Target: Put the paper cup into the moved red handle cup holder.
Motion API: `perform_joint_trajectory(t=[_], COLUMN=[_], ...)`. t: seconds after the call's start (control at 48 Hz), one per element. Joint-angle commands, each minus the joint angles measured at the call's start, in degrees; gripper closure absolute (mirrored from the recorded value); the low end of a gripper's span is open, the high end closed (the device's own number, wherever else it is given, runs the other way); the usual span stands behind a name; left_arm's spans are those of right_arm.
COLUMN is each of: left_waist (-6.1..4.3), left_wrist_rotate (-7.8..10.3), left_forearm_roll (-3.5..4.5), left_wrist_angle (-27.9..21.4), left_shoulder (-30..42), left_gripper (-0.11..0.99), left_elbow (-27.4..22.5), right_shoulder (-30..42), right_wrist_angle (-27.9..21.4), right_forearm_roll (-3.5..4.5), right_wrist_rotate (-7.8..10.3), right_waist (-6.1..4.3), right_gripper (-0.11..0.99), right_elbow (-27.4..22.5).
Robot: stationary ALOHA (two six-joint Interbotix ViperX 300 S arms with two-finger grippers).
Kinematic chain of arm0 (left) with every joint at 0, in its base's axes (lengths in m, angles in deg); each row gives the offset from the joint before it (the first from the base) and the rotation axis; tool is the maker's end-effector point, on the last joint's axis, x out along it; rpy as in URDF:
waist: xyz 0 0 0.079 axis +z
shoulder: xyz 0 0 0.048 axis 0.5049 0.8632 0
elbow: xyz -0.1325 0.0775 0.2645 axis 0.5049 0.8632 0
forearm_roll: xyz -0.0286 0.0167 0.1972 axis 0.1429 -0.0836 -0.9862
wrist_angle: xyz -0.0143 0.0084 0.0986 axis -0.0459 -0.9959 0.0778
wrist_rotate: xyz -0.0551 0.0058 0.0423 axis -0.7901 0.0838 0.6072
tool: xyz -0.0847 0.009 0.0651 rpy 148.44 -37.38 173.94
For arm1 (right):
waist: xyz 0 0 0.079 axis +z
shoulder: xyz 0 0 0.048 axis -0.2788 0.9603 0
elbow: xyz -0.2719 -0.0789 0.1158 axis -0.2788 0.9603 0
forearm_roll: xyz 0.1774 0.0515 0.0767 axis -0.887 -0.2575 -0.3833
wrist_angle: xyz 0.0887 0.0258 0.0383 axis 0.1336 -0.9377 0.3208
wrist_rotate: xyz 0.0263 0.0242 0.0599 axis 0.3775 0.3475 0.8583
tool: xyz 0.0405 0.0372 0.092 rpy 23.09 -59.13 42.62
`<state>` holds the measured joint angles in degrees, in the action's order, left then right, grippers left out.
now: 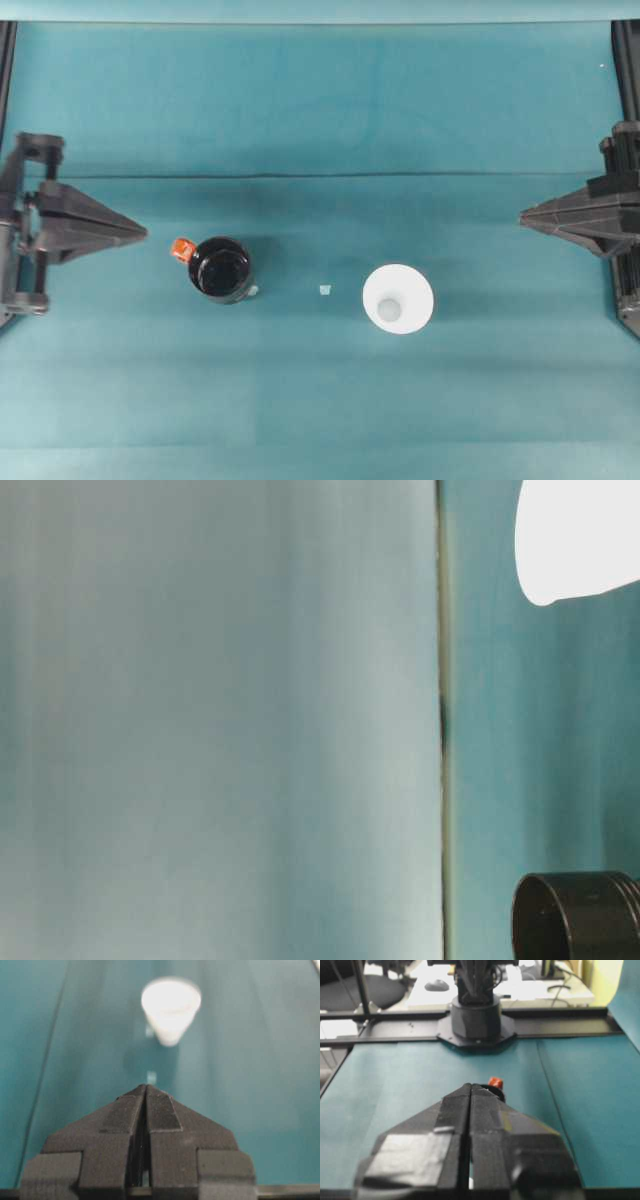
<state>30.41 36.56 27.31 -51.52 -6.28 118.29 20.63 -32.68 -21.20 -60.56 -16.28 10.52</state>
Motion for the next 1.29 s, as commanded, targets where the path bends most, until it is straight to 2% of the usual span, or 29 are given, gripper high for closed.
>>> perform_joint_trajectory(t=[0.0, 0.271, 0.333, 0.521, 0.854, 0.959, 1.167, 1.209, 1.271], left_waist=[0.35, 3.08, 3.34, 3.34, 3.16, 3.08, 3.08, 3.08, 3.08], left_wrist_rotate=[0.00, 0.00, 0.26, 0.26, 0.88, 1.41, 2.90, 3.34, 4.13], left_forearm_roll=[-0.09, -0.18, -0.18, -0.26, -0.35, -0.35, -0.26, -0.35, -0.35], left_wrist_angle=[-3.69, -10.55, -11.95, -16.00, -16.61, -17.93, -20.21, -20.92, -22.15], left_shoulder=[1.76, 6.94, 8.17, 11.51, 11.51, 11.87, 13.27, 13.62, 14.15], left_gripper=[0.85, 0.85, 0.85, 0.85, 0.84, 0.66, 0.04, -0.03, -0.03], left_elbow=[-2.81, -6.24, -7.03, -8.53, -8.79, -8.88, -9.67, -9.76, -10.02], right_shoulder=[0.26, 0.26, 0.18, 0.18, 0.09, 0.09, 0.18, 0.09, 0.09], right_wrist_angle=[0.18, -1.49, -1.67, -1.67, -1.76, -1.67, -1.76, -1.67, -1.67], right_forearm_roll=[-0.09, -0.18, -0.09, -0.09, -0.09, -0.09, -0.18, -0.18, -0.53], right_wrist_rotate=[0.44, 0.53, 0.53, 0.62, 0.62, 0.62, 0.62, 0.62, 0.62], right_waist=[0.00, 0.00, 0.00, 0.09, 0.00, 0.00, 0.00, 0.09, 0.09], right_gripper=[0.99, 0.99, 0.99, 0.99, 0.99, 0.99, 0.99, 0.99, 0.99], right_elbow=[-0.62, -0.62, -0.70, -0.70, -0.70, -0.70, -0.70, -0.70, -0.70])
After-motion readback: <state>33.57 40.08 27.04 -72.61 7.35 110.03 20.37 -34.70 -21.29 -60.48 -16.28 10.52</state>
